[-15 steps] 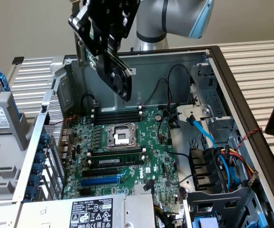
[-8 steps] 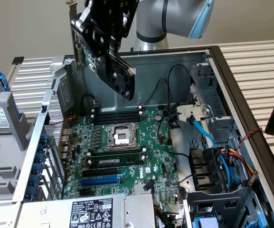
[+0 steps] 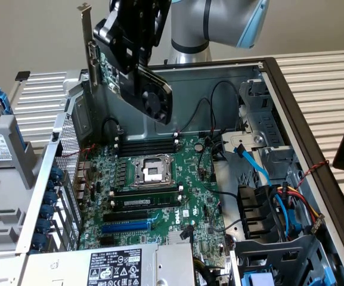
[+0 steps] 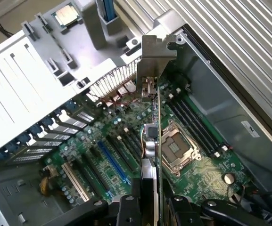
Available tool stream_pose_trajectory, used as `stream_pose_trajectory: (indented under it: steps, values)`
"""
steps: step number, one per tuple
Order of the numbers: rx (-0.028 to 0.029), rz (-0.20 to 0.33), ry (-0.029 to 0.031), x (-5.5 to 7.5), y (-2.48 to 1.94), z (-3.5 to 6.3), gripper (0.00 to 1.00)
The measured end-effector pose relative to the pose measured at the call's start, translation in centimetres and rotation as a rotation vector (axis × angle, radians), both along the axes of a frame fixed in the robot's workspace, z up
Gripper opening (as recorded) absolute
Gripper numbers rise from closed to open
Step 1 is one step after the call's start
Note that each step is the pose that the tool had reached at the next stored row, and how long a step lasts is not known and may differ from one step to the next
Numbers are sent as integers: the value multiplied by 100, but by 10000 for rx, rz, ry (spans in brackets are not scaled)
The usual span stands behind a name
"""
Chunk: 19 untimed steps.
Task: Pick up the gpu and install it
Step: 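Insert the gpu into the slot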
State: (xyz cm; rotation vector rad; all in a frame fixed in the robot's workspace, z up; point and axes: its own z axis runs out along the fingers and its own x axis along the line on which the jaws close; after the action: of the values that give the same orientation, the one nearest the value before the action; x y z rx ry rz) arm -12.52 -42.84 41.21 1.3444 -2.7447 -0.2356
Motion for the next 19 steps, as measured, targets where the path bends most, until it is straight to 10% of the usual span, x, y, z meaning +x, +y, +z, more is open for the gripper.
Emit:
stream_pose_trajectory:
  steps: [19]
  values:
    - [0,3448,-454,-1,0,-8,27]
